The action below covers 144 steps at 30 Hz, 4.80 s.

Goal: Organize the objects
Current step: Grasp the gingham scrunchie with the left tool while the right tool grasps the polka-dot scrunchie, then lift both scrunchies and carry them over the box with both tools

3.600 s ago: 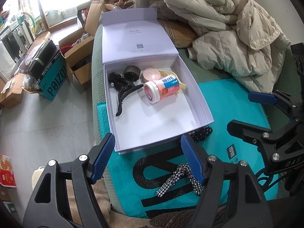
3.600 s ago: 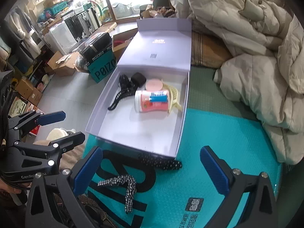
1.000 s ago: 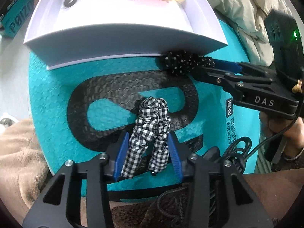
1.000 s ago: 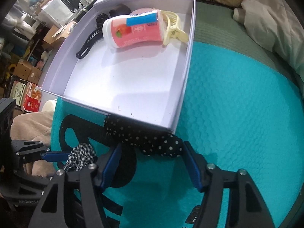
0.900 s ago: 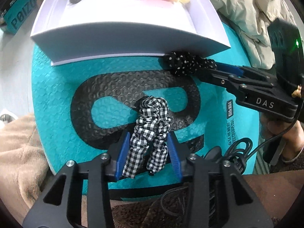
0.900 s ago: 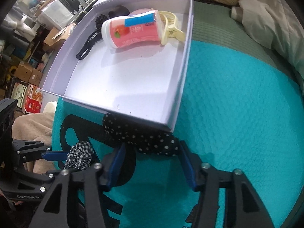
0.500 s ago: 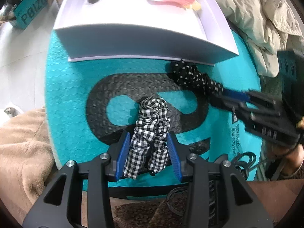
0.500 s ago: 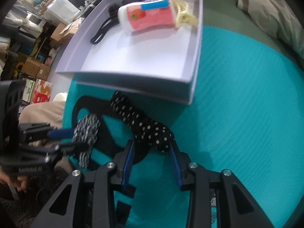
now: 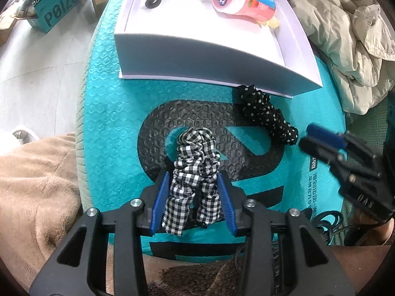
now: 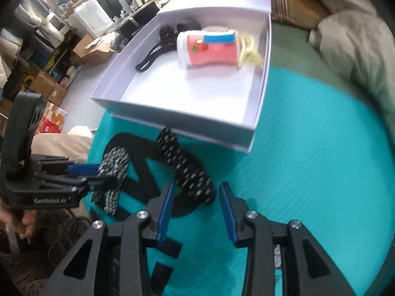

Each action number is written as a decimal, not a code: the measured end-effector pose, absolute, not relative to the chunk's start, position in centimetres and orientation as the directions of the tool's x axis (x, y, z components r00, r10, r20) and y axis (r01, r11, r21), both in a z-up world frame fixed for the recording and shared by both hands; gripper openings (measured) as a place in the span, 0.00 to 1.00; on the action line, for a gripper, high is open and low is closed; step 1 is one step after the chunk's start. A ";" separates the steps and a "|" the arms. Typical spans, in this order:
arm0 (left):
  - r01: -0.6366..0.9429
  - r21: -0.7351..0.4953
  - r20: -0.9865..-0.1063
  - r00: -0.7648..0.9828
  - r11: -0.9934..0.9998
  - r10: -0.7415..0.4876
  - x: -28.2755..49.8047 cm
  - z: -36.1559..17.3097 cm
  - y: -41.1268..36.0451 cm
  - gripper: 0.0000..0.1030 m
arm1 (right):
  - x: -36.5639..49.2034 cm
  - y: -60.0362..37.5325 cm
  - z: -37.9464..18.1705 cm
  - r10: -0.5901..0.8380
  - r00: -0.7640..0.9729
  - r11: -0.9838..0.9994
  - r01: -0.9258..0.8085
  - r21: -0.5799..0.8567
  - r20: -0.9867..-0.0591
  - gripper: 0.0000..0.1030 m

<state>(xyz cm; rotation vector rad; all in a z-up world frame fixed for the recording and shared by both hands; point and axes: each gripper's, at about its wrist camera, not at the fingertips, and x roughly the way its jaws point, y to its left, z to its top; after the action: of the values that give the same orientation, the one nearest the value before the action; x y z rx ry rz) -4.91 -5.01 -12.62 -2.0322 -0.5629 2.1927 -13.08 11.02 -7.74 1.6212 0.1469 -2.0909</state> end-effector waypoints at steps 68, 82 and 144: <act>-0.014 -0.208 -0.972 -0.106 -0.978 0.209 -5.5 -12.7 -1.5 0.35 | -10.7 8.0 -12.0 -0.255 -0.063 -0.812 0.555 0.179 -0.965 0.34; 0.011 -0.258 -0.962 -0.091 -0.966 0.256 -5.3 -11.9 -1.0 0.24 | -10.7 9.8 -11.5 -0.288 -0.006 -0.843 0.477 0.250 -0.958 0.17; -0.076 -0.196 -0.963 -0.175 -0.978 0.207 -12.9 -5.5 -2.1 0.24 | -17.0 6.1 -1.5 -0.313 -0.103 -0.750 0.637 0.179 -0.944 0.17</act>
<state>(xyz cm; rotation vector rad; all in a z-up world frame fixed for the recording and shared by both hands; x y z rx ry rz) -12.89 -2.14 -5.50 -1.8871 -0.1521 2.2704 -17.04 6.13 -1.53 1.5339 0.3620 -1.9127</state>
